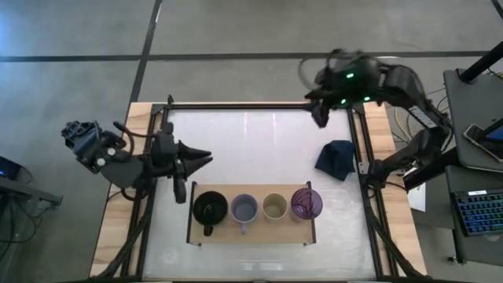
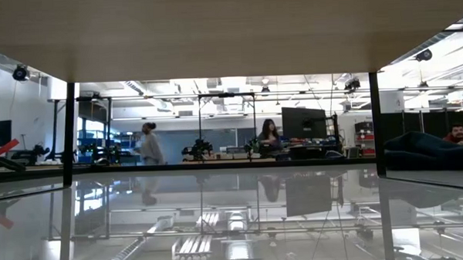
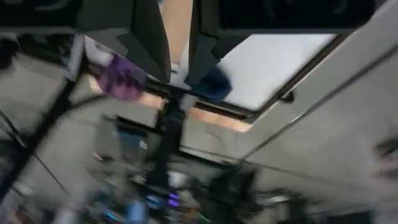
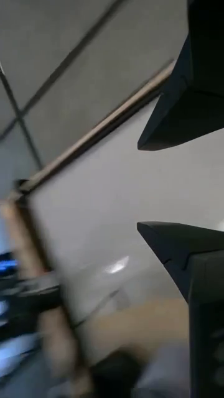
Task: Stack small to large cups/mugs on shelf
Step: Return to Home Position
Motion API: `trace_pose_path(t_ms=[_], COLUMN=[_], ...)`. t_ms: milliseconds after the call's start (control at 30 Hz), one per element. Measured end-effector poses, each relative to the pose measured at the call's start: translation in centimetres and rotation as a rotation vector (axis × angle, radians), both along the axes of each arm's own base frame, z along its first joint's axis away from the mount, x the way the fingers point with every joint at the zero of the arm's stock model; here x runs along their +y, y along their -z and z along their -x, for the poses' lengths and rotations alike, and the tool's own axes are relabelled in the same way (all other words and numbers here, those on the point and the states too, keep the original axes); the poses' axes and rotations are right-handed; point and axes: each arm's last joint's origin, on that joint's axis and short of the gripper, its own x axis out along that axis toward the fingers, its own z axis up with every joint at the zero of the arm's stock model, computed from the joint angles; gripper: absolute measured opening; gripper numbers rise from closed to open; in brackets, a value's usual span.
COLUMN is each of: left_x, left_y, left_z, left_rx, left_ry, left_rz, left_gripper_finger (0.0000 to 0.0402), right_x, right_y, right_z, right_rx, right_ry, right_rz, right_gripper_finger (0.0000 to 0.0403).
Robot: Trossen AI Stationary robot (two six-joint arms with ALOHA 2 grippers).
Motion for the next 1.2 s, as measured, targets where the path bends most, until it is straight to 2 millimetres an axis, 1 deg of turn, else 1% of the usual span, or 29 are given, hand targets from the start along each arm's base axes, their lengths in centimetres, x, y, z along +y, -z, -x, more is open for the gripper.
trace_pose_path(t_ms=[67,100,167,233,267,333,400,467,533,567,633,700,767,800,867,1000,1100,1200], left_x=[-0.2,-0.3,-0.3,-0.3,-0.4,-0.8,-1.3,-1.3,-0.6,-0.3,0.3,1.1,2.0,2.6,3.7,5.8,6.6,7.3], left_y=[-0.2,-0.3,-0.8,-1.6,-1.9,-2.7,-2.4,-1.3,0.3,0.9,2.3,3.4,5.2,6.1,7.9,10.3,12.3,13.7], left_z=[-0.1,-0.1,0.1,0.2,0.2,0.1,-0.1,-0.4,-0.4,-0.2,0.3,1.2,2.3,2.9,4.1,6.9,8.1,10.3], left_rx=[0.018,0.017,-0.011,-0.083,-0.130,-0.265,-0.366,-0.397,-0.368,-0.381,-0.443,-0.554,-0.604,-0.601,-0.581,-0.597,-0.587,-0.631], left_ry=[0.101,0.138,0.181,0.247,0.293,0.420,0.543,0.578,0.554,0.541,0.572,0.648,0.691,0.678,0.625,0.561,0.528,0.509], left_rz=[-0.072,-0.089,-0.105,-0.127,-0.148,-0.208,-0.270,-0.297,-0.290,-0.274,-0.265,-0.274,-0.277,-0.278,-0.284,-0.301,-0.300,-0.279], left_gripper_finger=[0.0043,0.0043,0.0043,0.0043,0.0043,0.0043,0.0043,0.0043,0.0043,0.0043,0.0043,0.0043,0.0043,0.0043,0.0043,0.0043,0.0043,0.0043], right_x=[0.6,1.1,2.4,3.9,4.7,6.3,8.0,9.7,11.6,12.5,14.0,14.9,15.1,15.0,14.2,12.0,10.6,9.7], right_y=[-1.7,-2.4,-4.1,-5.5,-6.0,-6.5,-6.2,-5.6,-4.6,-4.0,-2.7,-1.5,-0.5,-0.1,0.5,1.2,2.0,2.9], right_z=[1.1,1.8,3.0,4.0,4.4,4.7,4.5,3.8,2.9,2.4,1.5,1.0,0.9,1.2,2.5,6.7,9.8,12.5], right_rx=[-0.098,-0.134,-0.231,-0.337,-0.381,-0.421,-0.422,-0.410,-0.388,-0.372,-0.344,-0.339,-0.352,-0.357,-0.373,-0.474,-0.555,-0.638], right_ry=[0.046,0.022,-0.116,-0.273,-0.336,-0.419,-0.497,-0.528,-0.527,-0.523,-0.522,-0.542,-0.557,-0.562,-0.537,-0.494,-0.463,-0.439], right_rz=[-0.047,-0.048,-0.025,-0.026,-0.032,-0.050,-0.087,-0.107,-0.104,-0.095,-0.081,-0.083,-0.075,-0.064,-0.047,-0.006,0.018,0.039], right_gripper_finger=[0.0192,0.0192,0.0192,0.0192,0.0192,0.0192,0.0192,0.0192,0.0192,0.0192,0.0192,0.0192,0.0192,0.0192,0.0192,0.0192,0.0192,0.0192])
